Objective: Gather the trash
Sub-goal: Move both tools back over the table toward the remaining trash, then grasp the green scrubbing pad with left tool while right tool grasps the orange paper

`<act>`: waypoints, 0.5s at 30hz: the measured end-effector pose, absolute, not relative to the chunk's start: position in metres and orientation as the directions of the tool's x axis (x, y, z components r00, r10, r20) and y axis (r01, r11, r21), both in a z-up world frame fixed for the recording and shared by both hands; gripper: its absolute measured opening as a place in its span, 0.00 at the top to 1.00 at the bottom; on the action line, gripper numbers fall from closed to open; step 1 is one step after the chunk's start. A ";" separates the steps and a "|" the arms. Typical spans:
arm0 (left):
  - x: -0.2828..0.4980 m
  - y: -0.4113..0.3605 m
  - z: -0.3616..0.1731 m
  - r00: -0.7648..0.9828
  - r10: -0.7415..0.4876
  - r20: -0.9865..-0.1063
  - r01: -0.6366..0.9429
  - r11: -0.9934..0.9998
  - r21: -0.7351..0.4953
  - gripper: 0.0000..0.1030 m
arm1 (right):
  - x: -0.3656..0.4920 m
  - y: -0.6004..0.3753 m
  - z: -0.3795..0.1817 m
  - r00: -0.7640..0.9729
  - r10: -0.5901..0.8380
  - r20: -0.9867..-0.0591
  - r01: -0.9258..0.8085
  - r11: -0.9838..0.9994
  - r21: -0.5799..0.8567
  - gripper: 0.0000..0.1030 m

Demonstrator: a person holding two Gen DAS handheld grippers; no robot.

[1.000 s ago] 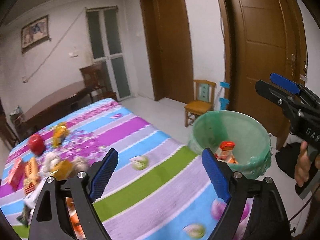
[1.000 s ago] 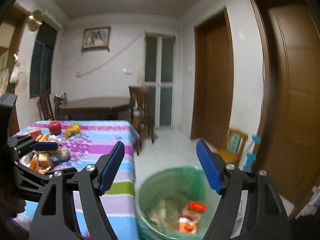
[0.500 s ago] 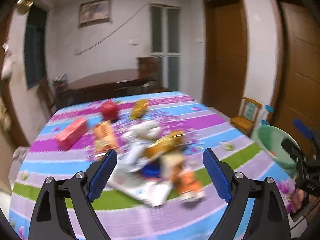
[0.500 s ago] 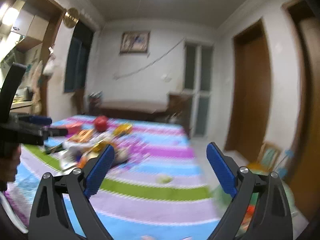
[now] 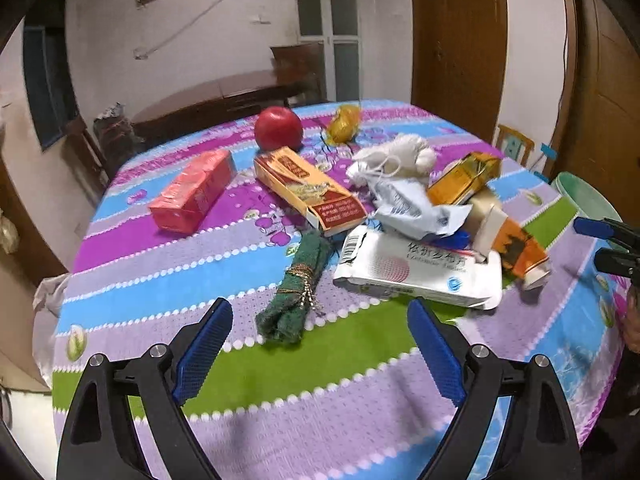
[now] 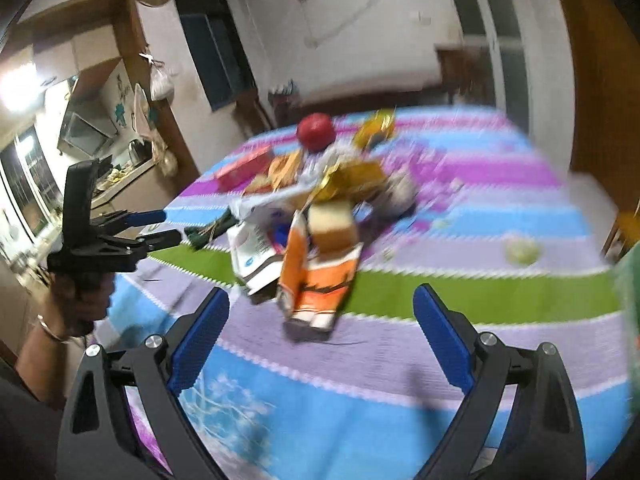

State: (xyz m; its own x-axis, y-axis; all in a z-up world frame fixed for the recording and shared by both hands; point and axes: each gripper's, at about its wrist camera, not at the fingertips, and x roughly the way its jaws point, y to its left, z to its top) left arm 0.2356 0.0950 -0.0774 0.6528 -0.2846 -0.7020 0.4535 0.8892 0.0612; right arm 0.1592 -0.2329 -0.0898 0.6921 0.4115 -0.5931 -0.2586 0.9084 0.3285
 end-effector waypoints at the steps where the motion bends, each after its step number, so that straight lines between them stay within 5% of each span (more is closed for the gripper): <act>1: 0.240 0.093 -0.080 0.652 -0.281 -0.704 0.455 0.888 0.067 0.14 | 0.167 -0.228 -0.093 0.675 0.410 -0.613 -0.249 0.909 0.334 0.13; 8: 0.282 0.082 -0.106 0.618 -0.235 -0.751 0.465 0.879 0.108 0.14 | 0.196 -0.210 -0.105 0.614 0.396 -0.683 -0.202 0.915 0.349 0.13; 15: 0.299 0.084 -0.120 0.573 -0.252 -0.780 0.480 0.874 0.071 0.33 | 0.204 -0.204 -0.115 0.589 0.361 -0.723 -0.177 0.930 0.321 0.45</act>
